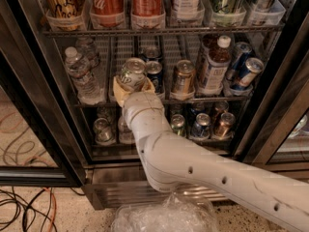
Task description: Pick 7up can from middle shelf of fridge
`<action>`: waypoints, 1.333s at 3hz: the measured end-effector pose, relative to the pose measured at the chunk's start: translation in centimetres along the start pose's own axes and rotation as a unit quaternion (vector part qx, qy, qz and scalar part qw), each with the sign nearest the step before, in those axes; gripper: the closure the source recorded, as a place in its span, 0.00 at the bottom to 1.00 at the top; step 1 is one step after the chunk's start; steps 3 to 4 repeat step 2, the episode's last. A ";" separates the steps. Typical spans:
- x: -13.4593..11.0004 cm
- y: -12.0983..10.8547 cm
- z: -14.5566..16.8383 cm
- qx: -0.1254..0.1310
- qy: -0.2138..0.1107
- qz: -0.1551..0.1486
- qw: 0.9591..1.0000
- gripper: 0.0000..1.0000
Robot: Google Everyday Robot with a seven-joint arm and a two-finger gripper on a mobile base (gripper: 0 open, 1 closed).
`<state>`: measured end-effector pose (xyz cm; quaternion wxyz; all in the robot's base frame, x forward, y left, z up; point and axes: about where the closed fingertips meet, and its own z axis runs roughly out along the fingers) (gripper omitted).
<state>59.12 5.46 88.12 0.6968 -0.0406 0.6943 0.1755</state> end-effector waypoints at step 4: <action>-0.7 0.6 -5.1 -0.114 0.004 0.065 0.991 1.00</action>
Offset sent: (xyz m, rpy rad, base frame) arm -0.1181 0.0277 0.0255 0.1793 -0.0265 0.5731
